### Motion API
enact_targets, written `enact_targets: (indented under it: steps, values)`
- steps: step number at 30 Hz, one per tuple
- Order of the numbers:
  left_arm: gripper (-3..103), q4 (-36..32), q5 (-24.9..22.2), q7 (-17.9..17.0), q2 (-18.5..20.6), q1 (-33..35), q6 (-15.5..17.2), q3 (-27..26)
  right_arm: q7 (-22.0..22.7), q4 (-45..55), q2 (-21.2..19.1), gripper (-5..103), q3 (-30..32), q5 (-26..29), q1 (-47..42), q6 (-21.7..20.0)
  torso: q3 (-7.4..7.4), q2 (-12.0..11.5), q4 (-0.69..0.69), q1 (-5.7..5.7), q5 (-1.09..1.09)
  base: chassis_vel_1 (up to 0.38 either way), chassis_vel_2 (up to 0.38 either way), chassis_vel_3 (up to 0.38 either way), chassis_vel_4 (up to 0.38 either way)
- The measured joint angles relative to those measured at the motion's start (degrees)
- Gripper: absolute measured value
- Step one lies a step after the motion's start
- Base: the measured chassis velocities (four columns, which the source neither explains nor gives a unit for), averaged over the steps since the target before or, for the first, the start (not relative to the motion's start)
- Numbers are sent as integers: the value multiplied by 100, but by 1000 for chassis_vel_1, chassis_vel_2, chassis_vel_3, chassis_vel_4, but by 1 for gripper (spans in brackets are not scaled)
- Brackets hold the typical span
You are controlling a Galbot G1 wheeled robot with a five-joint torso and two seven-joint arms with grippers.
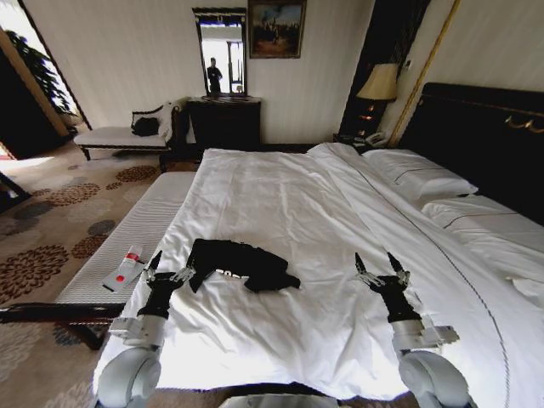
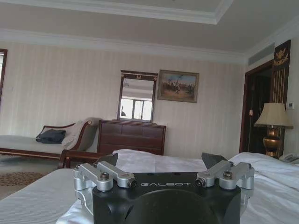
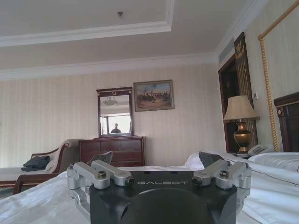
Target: Fold the clothes on the bed.
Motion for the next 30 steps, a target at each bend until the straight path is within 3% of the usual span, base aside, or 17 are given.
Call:
enact_targets:
  steps: [17,22,24,25,27,30]
  values:
    - [100,-102,-35,0,-26,59,1,-97,-114,114,23,100,-80,72,-59,202,0,0,-1,0,1,2,28,-4,-34]
    - [100,0,-38,-18,135,-92,229,-64,-108,182,22,100,-81,69,-73,217,0,1,0,-1,-1,0,0,0,0]
    - [100,43,-66,-103,333,-219,625,-81,-62,196,26,100,-96,50,-80,217,0,0,-1,-1,-2,0,0,0,0]
    - [100,41,-215,-256,556,-326,1077,-104,-37,200,41,100,-119,25,-79,217,0,0,0,0,-1,0,0,0,0]
    - [100,39,-296,-334,651,-375,1253,-105,-32,200,48,100,-127,18,-77,217,0,0,0,0,-1,0,0,0,0]
    - [100,72,-878,-710,1239,-769,2267,-42,-20,191,115,100,-198,-28,-60,231,0,0,0,0,-1,0,0,0,0]
